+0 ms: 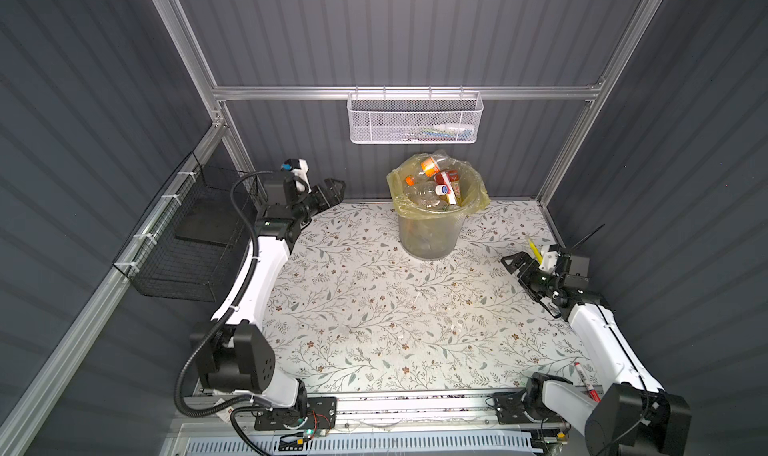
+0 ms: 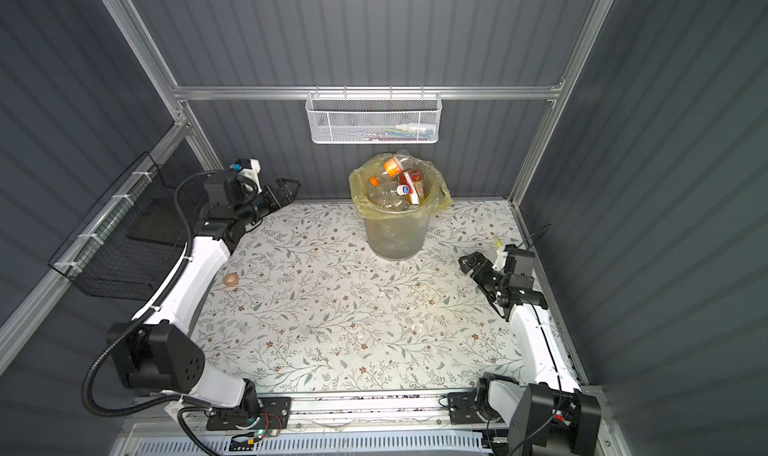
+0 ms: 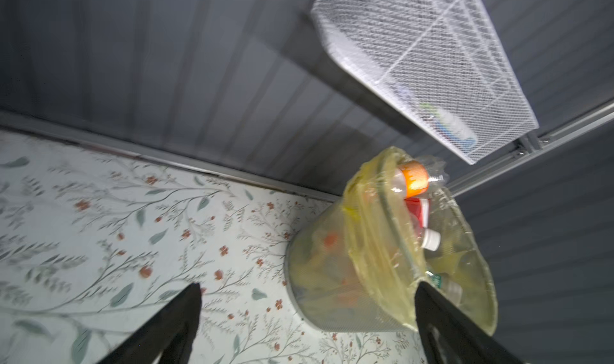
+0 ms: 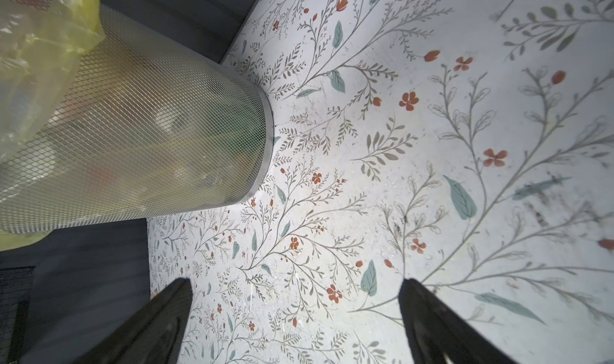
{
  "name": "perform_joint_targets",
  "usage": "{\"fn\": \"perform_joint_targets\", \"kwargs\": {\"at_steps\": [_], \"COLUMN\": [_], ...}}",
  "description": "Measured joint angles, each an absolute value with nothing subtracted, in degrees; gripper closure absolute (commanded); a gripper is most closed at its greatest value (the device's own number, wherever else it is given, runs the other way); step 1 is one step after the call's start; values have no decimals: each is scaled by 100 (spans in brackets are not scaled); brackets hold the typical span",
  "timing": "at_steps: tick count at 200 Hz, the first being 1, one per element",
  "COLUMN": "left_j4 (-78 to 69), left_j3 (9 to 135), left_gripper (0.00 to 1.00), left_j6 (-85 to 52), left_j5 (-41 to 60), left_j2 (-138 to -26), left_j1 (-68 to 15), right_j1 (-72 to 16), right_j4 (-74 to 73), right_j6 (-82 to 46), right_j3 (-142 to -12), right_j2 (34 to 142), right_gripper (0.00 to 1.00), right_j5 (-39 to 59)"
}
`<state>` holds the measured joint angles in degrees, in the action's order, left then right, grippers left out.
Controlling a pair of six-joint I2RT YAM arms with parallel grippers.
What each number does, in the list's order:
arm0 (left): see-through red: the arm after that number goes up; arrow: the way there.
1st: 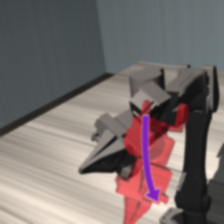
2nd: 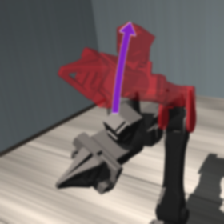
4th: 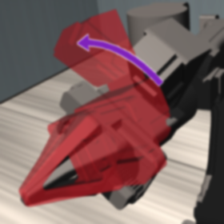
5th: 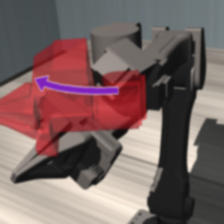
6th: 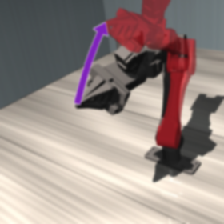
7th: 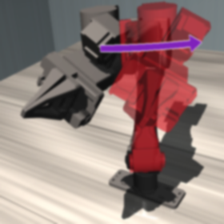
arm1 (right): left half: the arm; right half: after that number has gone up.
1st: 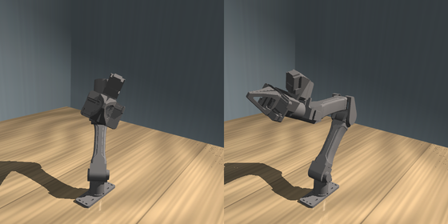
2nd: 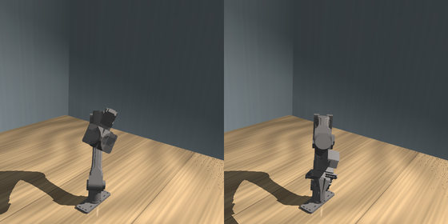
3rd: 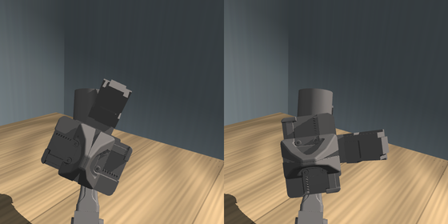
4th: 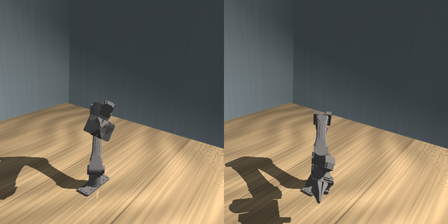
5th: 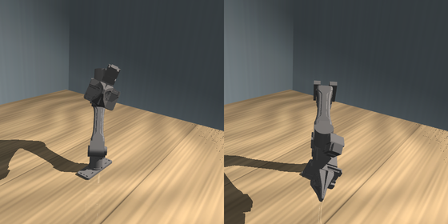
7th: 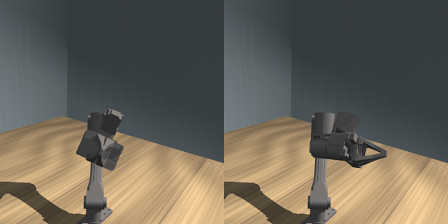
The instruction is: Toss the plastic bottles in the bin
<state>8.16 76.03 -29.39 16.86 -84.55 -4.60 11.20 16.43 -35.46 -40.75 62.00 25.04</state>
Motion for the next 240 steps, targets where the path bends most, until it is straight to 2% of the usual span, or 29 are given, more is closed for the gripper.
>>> {"fn": "perform_joint_targets", "kwargs": {"at_steps": [34,59,97,126,181,213,240], "left_j4": [591,281,-687,-1752,-3760,-4932,-5103], "left_j3": [5756,4840,3931,3258,2510,2440,2443], "left_gripper": [0,0,0,0,0,0,0], "left_j6": [-2445,-2182,-1940,-1673,-930,-580,-401], "left_j5": [617,-279,-1592,-2237,-2423,-2209,-1938], "left_j2": [-8318,-8300,-8049,-8082,-8903,-9588,-9808], "left_j1": [-423,-423,-423,-423,-423,-423,-423], "right_j1": [1105,1105,1105,1105,1105,1061,967], "right_j4": [1732,1503,421,-731,-3385,-4410,-5009], "right_j6": [-3085,-2801,-2338,-1973,-1533,-1334,-1090], "right_j3": [-4147,-4016,-3227,-2477,-1629,-1662,-1660], "right_j2": [6324,6348,6283,6305,6984,7640,7817], "right_gripper": [1,1,1,1,1,1,1], "right_j5": [1890,1280,318,-233,-537,-213,215]}}
